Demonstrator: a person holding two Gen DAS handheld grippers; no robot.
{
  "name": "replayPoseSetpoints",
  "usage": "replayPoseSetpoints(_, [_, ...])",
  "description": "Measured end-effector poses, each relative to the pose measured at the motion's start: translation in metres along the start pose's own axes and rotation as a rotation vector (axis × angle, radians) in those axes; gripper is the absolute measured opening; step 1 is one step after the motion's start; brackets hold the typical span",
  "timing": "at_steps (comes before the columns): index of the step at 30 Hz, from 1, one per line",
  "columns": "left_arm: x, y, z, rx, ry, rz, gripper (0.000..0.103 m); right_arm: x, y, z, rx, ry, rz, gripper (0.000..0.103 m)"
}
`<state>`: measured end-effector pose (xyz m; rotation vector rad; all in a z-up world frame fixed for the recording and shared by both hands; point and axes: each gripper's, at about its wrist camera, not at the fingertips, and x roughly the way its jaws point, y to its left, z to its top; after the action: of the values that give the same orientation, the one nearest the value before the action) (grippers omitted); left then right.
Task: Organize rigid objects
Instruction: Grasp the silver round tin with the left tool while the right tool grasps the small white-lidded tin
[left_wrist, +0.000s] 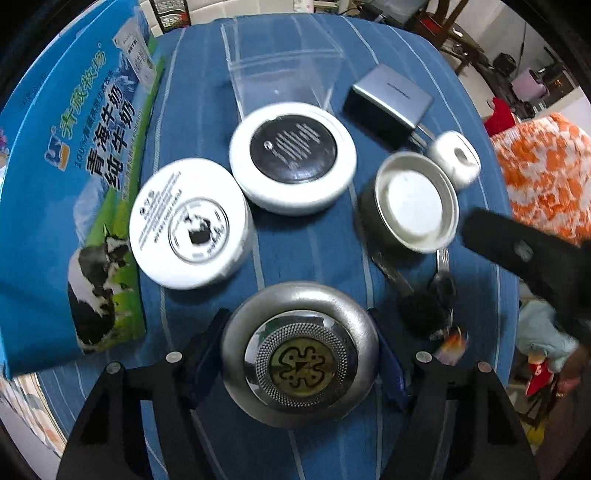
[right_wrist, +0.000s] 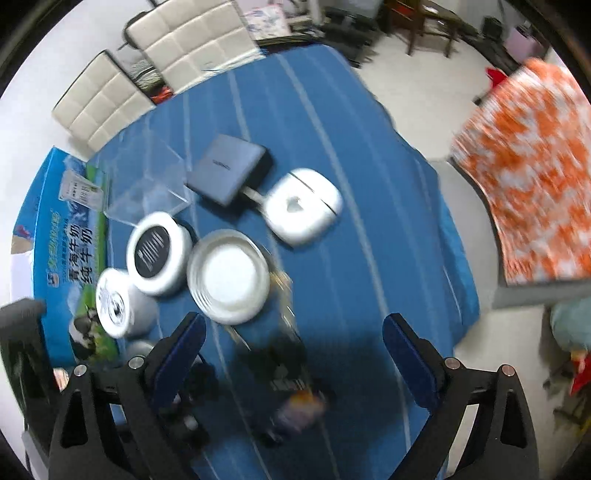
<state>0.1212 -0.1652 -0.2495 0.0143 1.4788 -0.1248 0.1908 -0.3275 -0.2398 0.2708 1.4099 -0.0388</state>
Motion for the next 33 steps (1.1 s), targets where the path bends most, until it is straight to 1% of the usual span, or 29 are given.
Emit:
replayPoseSetpoints(3, [0.003, 0.01, 0.003, -0.032, 0.01, -0.01, 0.069, 0.024, 0.012, 0.021, -0.012, 0.063, 0.069, 0.098])
replayPoseSetpoints(5, [0.004, 0.016, 0.006, -0.055, 0.011, -0.014, 0.069, 0.037, 0.019, 0.029, -0.032, 0.094, 0.093, 0.098])
replayPoseSetpoints(7, [0.005, 0.021, 0.007, -0.063, 0.015, -0.008, 0.069, 0.05, 0.027, 0.035, -0.064, 0.115, 0.086, 0.097])
replayPoseSetpoints(8, [0.005, 0.023, 0.008, -0.062, 0.015, -0.004, 0.069, 0.058, 0.032, 0.035, -0.081, 0.129, 0.071, 0.093])
replayPoseSetpoints(9, [0.005, 0.024, 0.008, -0.058, 0.016, 0.001, 0.069, 0.06, 0.033, 0.036, -0.085, 0.121, 0.067, 0.094])
replayPoseSetpoints(11, [0.01, 0.016, 0.012, -0.049, 0.02, 0.012, 0.069, 0.061, 0.034, 0.039, -0.091, 0.108, 0.062, 0.092])
replayPoseSetpoints(12, [0.012, 0.014, 0.014, -0.047, 0.021, 0.013, 0.069, 0.06, 0.034, 0.04, -0.095, 0.1, 0.021, 0.086])
replayPoseSetpoints(13, [0.014, 0.011, 0.015, -0.047, 0.021, 0.013, 0.069, 0.057, 0.036, 0.039, -0.107, 0.091, -0.002, 0.07])
replayPoseSetpoints(14, [0.015, 0.012, 0.015, -0.046, 0.024, 0.014, 0.069, 0.056, 0.035, 0.038, -0.118, 0.093, -0.016, 0.071])
replayPoseSetpoints(16, [0.016, 0.008, 0.017, -0.04, 0.025, 0.018, 0.068, 0.056, 0.031, 0.038, -0.119, 0.095, -0.014, 0.071])
replayPoseSetpoints(19, [0.02, -0.001, 0.019, -0.015, 0.029, 0.033, 0.068, 0.054, 0.025, 0.036, -0.134, 0.097, -0.05, 0.07])
replayPoseSetpoints(21, [0.021, -0.004, 0.02, 0.0, 0.028, 0.038, 0.068, 0.05, 0.019, 0.031, -0.132, 0.088, -0.08, 0.07])
replayPoseSetpoints(23, [0.022, -0.011, 0.02, 0.017, 0.025, 0.048, 0.068, 0.045, 0.007, 0.023, -0.12, 0.078, -0.087, 0.07])
replayPoseSetpoints(25, [0.024, -0.019, 0.016, 0.03, 0.022, 0.056, 0.068, 0.04, 0.0, 0.021, -0.102, 0.07, -0.094, 0.07])
replayPoseSetpoints(28, [0.021, -0.019, 0.008, 0.041, 0.021, 0.057, 0.067, 0.034, -0.01, 0.013, -0.086, 0.06, -0.098, 0.07])
replayPoseSetpoints(33, [0.009, -0.023, -0.002, 0.074, -0.003, 0.055, 0.067, 0.019, -0.014, 0.002, -0.112, 0.02, -0.123, 0.07])
